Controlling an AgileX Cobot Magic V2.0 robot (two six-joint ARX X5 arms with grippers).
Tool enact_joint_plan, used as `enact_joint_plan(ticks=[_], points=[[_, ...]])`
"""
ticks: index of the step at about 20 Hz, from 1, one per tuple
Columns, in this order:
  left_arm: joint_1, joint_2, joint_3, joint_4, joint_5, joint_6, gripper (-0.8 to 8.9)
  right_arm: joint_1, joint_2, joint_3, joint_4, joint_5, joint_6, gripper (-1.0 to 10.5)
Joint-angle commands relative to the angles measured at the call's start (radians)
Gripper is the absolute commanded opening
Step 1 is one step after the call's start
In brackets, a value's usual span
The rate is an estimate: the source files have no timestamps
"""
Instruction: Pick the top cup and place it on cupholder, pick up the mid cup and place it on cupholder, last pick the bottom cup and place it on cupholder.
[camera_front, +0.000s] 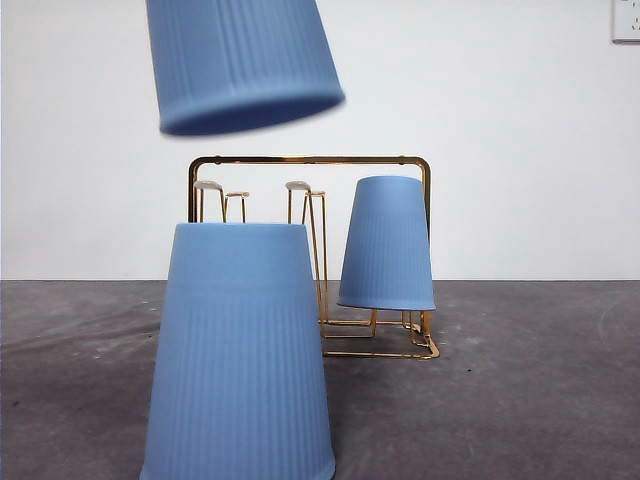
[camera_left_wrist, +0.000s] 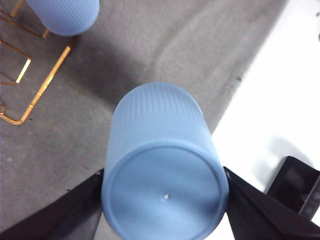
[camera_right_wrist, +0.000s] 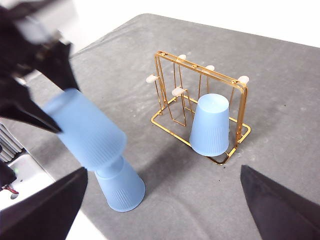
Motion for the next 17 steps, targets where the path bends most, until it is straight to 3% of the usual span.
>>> enact_joint_plan(ticks=[1,5,8,17], points=[[-0.012,-0.043,0.025,-0.028,-0.035,-0.043,3.06,0.005,0.004,0.011,0.01,0.003,0.015,4.9],[-0.008,-0.111,0.025,-0.01,-0.264,-0.108,3.05,0.005,0.004,0.011,0.01,0.003,0.019,4.9],[0.001,-0.118,0.025,0.045,-0.377,-0.128,3.05,0.005,0.004,0.011,0.011,0.003,0.021,4.9],[0.078,-0.066,0.025,0.237,-0.425,-0.112,3.06,0.005,0.004,0.011,0.01,0.0,0.027,4.9]])
